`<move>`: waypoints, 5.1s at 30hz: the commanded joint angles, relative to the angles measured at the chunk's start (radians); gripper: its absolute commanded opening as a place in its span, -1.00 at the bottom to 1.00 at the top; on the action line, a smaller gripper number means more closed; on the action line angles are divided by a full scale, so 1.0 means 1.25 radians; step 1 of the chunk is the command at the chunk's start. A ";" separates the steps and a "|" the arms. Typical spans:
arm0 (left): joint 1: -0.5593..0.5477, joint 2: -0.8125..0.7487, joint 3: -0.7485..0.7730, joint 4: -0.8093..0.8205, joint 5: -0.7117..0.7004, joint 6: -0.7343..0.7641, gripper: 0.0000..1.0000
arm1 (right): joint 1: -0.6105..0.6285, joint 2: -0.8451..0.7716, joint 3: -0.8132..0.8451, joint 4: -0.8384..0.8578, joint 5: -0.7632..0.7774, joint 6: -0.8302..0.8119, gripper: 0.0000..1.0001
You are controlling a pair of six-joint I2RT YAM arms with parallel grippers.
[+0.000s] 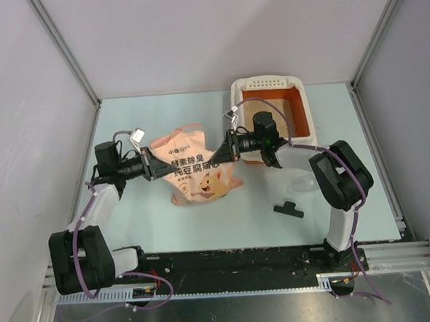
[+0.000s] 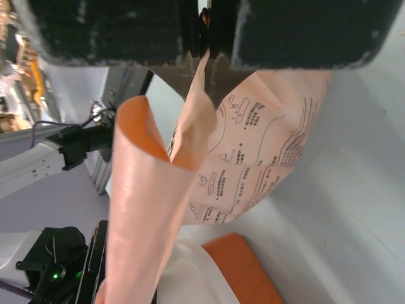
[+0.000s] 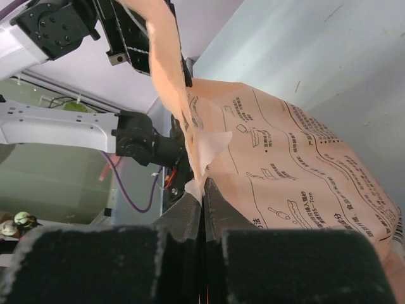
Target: Fill the litter box with clean litter
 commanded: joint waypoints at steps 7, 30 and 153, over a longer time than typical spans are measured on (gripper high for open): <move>0.051 0.169 0.171 -0.292 0.122 -0.080 -0.99 | -0.043 0.036 0.170 -0.057 -0.134 0.214 -1.00; 0.078 0.358 0.207 -0.375 0.336 -0.359 -1.00 | -0.069 0.057 0.200 -0.431 -0.174 0.299 -1.00; -0.197 0.037 0.255 -0.453 -0.190 0.771 -0.87 | 0.124 -0.018 0.351 -0.920 0.258 -1.208 -0.31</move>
